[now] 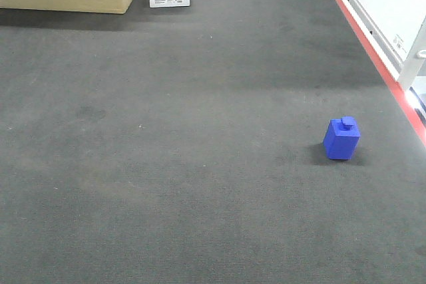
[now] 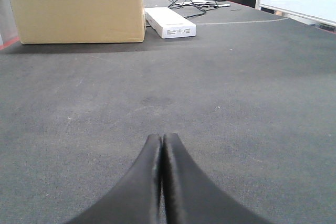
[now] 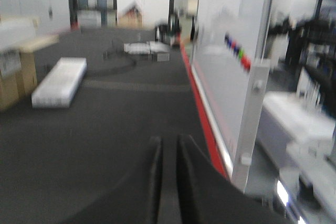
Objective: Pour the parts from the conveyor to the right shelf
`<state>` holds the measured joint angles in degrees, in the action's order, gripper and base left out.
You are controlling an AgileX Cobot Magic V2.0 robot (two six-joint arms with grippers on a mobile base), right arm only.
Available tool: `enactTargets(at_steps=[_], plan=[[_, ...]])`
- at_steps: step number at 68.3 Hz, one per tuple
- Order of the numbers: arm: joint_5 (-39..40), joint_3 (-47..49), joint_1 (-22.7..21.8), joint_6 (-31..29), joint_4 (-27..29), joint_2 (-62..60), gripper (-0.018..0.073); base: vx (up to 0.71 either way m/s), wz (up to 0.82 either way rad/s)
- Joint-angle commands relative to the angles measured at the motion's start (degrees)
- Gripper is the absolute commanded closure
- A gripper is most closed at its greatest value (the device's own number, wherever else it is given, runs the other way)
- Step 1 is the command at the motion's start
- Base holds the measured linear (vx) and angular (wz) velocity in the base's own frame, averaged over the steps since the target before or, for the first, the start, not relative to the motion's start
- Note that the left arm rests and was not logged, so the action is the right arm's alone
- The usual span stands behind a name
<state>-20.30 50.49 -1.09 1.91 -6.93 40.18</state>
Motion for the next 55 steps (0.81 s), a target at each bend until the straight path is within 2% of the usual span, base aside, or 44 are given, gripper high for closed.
enactTargets(at_steps=[1, 13, 20, 26, 31, 42, 55], plan=[[1.9, 2.0, 0.0, 0.2, 0.6, 4.7, 0.0312, 0.00, 0.00], [1.8, 2.0, 0.0, -0.1, 1.6, 11.0, -0.0054, 0.00, 0.00], [4.9, 2.0, 0.0, -0.5, 1.2, 14.0, -0.0167, 0.00, 0.00], [5.5, 2.0, 0.0, -0.5, 1.3, 15.7, -0.0167, 0.00, 0.00], [2.9, 2.4, 0.0, -0.5, 1.5, 16.3, -0.0159, 0.00, 0.00], [-11.1, 7.8, 0.0, -0.4, 5.4, 19.5, -0.0150, 0.00, 0.00], [-28.6, 20.4, 0.0, -3.5, 9.1, 28.9, -0.0139, 0.00, 0.00]])
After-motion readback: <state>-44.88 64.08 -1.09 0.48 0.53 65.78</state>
